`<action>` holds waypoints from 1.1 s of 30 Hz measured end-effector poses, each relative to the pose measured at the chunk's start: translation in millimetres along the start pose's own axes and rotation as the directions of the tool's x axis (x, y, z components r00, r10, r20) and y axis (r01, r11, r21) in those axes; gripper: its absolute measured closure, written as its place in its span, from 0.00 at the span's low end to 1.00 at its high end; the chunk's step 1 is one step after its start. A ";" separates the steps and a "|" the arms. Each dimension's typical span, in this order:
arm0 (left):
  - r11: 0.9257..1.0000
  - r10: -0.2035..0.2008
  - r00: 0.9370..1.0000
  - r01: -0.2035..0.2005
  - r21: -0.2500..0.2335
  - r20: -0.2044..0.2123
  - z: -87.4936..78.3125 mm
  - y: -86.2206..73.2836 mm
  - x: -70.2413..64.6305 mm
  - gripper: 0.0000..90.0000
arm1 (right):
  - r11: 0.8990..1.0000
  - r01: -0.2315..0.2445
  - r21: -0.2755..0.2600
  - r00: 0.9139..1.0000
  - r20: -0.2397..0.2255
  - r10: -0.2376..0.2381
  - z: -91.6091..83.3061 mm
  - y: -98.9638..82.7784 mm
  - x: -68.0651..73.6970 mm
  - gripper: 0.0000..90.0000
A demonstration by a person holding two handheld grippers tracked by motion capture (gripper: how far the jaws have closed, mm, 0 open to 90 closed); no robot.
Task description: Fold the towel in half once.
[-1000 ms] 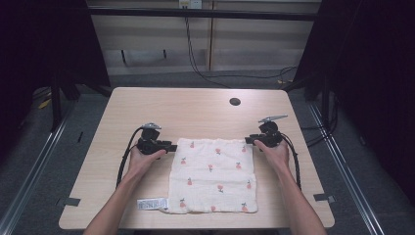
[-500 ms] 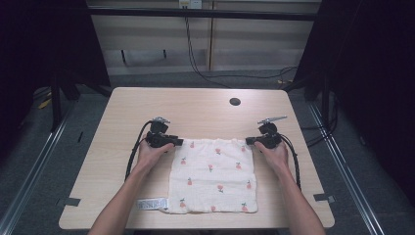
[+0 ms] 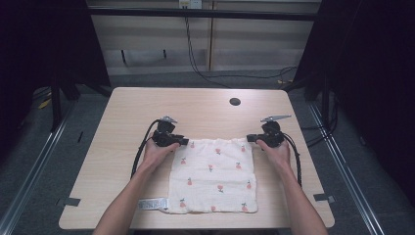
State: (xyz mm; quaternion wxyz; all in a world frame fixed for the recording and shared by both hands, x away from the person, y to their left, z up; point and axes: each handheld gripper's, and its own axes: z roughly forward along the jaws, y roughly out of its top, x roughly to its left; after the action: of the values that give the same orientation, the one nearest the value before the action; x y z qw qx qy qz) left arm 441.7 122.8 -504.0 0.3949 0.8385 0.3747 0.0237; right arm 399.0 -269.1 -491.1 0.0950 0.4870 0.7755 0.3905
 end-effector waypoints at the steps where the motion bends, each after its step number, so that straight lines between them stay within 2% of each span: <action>1: 1.000 -0.017 1.000 0.017 -0.014 0.003 0.8 -0.5 2.4 0.82 | 1.000 -0.004 -0.001 1.000 -0.002 0.004 0.0 0.0 0.0 0.97; 4: 0.999 -0.028 1.000 0.029 -0.016 0.012 0.7 -1.5 5.9 0.93 | 1.000 -0.011 -0.001 1.000 -0.007 0.011 1.2 -1.3 -1.6 0.98; 6: 0.999 -0.030 0.999 0.030 -0.015 0.015 0.4 -1.9 6.5 0.95 | 1.000 -0.010 -0.002 1.000 -0.019 0.010 2.3 -1.7 -1.8 0.98; 10: 0.999 -0.019 1.000 0.019 -0.029 0.015 -0.3 -2.9 4.0 0.96 | 1.000 -0.008 -0.026 0.999 -0.042 0.007 3.4 -1.7 1.0 0.98; 11: 0.999 -0.025 0.999 0.026 -0.032 0.020 -1.8 -2.5 4.4 0.96 | 1.000 -0.004 -0.027 0.999 -0.033 0.003 3.1 -1.3 2.5 0.98; 14: 0.998 -0.041 0.999 0.042 -0.056 0.028 -8.6 -1.5 5.6 0.96 | 0.998 -0.014 -0.053 0.999 -0.044 0.012 -0.3 0.6 2.9 0.99; 16: 0.997 -0.036 0.999 0.037 -0.070 0.018 -13.9 0.0 5.2 0.96 | 0.997 -0.027 -0.072 0.999 -0.048 0.024 -4.6 2.7 2.1 0.99; 18: 0.996 -0.030 1.000 0.031 -0.080 0.006 -18.3 2.0 5.2 0.96 | 0.996 -0.021 -0.089 0.999 -0.032 0.019 -8.9 4.8 1.2 0.99; 20: 0.993 -0.041 0.999 0.040 -0.109 0.002 -23.3 3.7 6.4 0.96 | 0.994 -0.019 -0.112 1.000 -0.019 0.017 -12.9 6.8 0.3 0.99; 22: 0.991 -0.042 0.999 0.041 -0.124 -0.005 -27.8 5.1 6.4 0.96 | 0.993 -0.026 -0.113 1.000 -0.015 0.024 -15.6 9.2 -0.2 0.99; 27: 0.986 -0.036 0.999 0.039 -0.165 0.017 -39.4 9.1 3.4 0.96 | 0.991 -0.036 -0.131 0.999 -0.013 0.035 -20.5 13.6 -2.7 0.99; 30: 0.985 -0.024 0.999 0.028 -0.169 0.027 -46.0 11.2 2.0 0.96 | 0.987 -0.041 -0.154 0.999 -0.033 0.036 -23.2 16.4 -1.8 0.99; 33: 0.985 -0.012 0.999 0.018 -0.170 0.032 -51.4 11.0 0.1 0.96 | 0.989 -0.030 -0.145 0.999 -0.035 0.025 -25.8 19.0 3.4 0.99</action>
State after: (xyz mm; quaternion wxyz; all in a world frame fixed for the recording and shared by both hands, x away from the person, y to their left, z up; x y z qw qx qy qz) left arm 431.2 151.5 -461.2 0.4710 0.7992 0.3714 0.0395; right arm 396.6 -275.3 -459.6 0.1118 0.4826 0.7398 0.4553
